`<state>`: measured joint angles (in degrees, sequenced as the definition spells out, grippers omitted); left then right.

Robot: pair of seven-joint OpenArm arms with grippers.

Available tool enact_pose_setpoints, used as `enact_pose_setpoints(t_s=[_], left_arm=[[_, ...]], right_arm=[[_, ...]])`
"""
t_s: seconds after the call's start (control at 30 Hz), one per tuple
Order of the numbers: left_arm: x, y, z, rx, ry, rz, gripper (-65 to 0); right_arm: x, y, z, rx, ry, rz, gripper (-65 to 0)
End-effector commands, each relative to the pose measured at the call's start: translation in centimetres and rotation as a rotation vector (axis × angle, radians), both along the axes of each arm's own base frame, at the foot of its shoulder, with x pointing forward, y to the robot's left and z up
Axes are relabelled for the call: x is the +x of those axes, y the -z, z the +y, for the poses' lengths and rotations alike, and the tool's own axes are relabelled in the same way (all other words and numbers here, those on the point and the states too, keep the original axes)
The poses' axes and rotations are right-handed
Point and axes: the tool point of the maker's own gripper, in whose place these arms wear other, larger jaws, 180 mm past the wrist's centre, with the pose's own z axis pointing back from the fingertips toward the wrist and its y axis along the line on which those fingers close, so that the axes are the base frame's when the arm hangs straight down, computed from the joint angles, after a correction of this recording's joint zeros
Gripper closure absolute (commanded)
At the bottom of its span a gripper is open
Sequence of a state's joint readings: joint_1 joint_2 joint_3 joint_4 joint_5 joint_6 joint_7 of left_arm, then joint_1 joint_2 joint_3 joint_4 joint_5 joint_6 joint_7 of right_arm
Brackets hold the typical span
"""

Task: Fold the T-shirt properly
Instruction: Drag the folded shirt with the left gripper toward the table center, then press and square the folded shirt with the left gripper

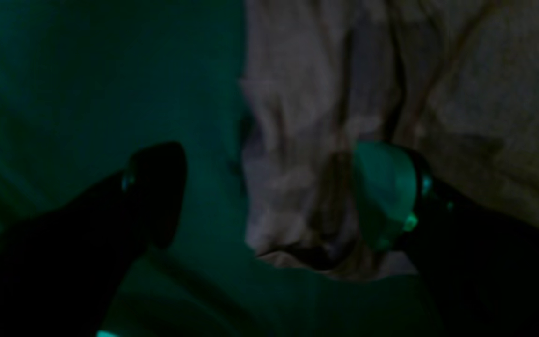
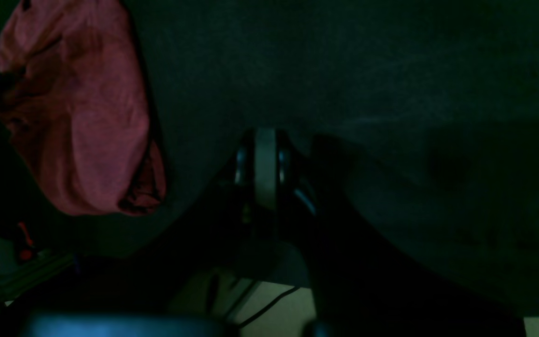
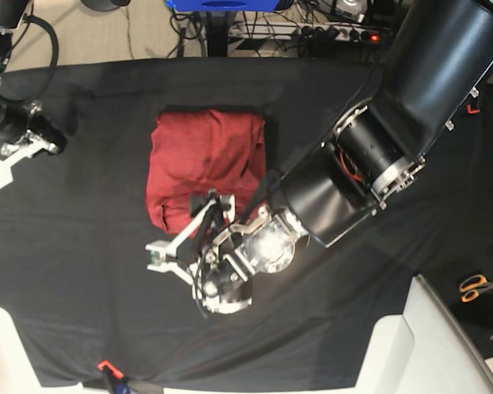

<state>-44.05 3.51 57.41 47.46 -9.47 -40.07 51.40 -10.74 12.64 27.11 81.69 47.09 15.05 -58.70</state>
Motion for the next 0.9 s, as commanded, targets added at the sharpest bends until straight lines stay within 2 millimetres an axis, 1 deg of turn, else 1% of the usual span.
enact_pose_setpoints(t_s=[0.0, 0.07, 0.1, 0.13, 0.17, 0.2, 0.23, 0.27, 0.3, 0.4, 0.47, 0.53, 0.57, 0.6, 0.67, 0.77, 0.87], left_arm=[[1.7, -2.2, -1.0, -0.029, 0.007, -0.046, -53.0], [2.6, -3.3, -0.8, -0.042, -0.035, -0.055, -52.5], [2.8, -4.4, -1.4, -0.088, -0.060, -0.056, -52.0], [3.0, -5.8, -2.0, -0.139, -0.073, -0.064, -48.5], [2.9, -6.4, -2.1, -0.173, -0.089, -0.059, -42.6], [2.4, -6.5, -1.5, -0.199, -0.114, -0.045, -32.1], [1.8, -7.0, -1.3, -0.231, -0.120, -0.046, -19.6], [1.1, -7.1, -1.1, -0.254, -0.123, -0.045, -7.6], [-0.2, -6.8, -0.7, -0.279, -0.128, -0.036, 0.0], [-4.5, -5.3, 0.4, -0.330, -0.149, -0.005, 0.0], [-7.7, -3.6, 1.2, -0.338, -0.167, 0.024, 0.0], [-10.3, -2.3, 2.0, -0.329, -0.180, 0.043, 0.0], [-11.2, -1.9, 2.7, -0.319, -0.191, 0.042, 0.0], [-11.8, -1.7, 3.2, -0.311, -0.198, 0.039, 0.0], [-12.6, -1.5, 3.7, -0.311, -0.210, 0.041, 0.0], [-12.9, -1.0, 4.0, -0.302, -0.222, 0.054, 0.0], [-13.1, 0.0, 4.5, -0.283, -0.234, 0.079, 0.0]], right_arm=[[1.0, -1.1, -0.6, -0.015, -0.006, -0.041, 0.0], [1.0, -1.2, -0.7, -0.019, -0.008, -0.043, 0.0], [1.0, -1.2, -0.7, -0.020, -0.008, -0.044, 0.0], [1.0, -1.2, -0.7, -0.020, -0.008, -0.044, 0.0], [1.0, -1.2, -0.7, -0.020, -0.008, -0.043, 0.0], [1.0, -1.2, -0.8, -0.023, -0.011, -0.044, 0.0], [1.1, -1.5, -1.0, -0.035, -0.019, -0.047, 0.0], [1.2, -1.6, -0.7, -0.045, -0.040, -0.052, 0.0], [1.1, -1.8, -0.3, -0.059, -0.072, -0.054, 0.0], [1.4, -2.7, 0.6, -0.092, -0.131, -0.092, 0.0], [1.5, -3.0, 0.6, -0.099, -0.128, -0.108, 0.0], [1.5, -2.9, 0.5, -0.098, -0.123, -0.109, 0.0], [1.5, -2.9, 0.5, -0.098, -0.123, -0.109, 0.0], [1.5, -2.9, 0.6, -0.098, -0.125, -0.108, 0.0], [1.5, -2.9, 0.6, -0.097, -0.126, -0.109, 0.0], [1.6, -2.9, 0.9, -0.092, -0.129, -0.109, 0.0], [1.5, -2.8, 1.0, -0.089, -0.129, -0.108, 0.0]])
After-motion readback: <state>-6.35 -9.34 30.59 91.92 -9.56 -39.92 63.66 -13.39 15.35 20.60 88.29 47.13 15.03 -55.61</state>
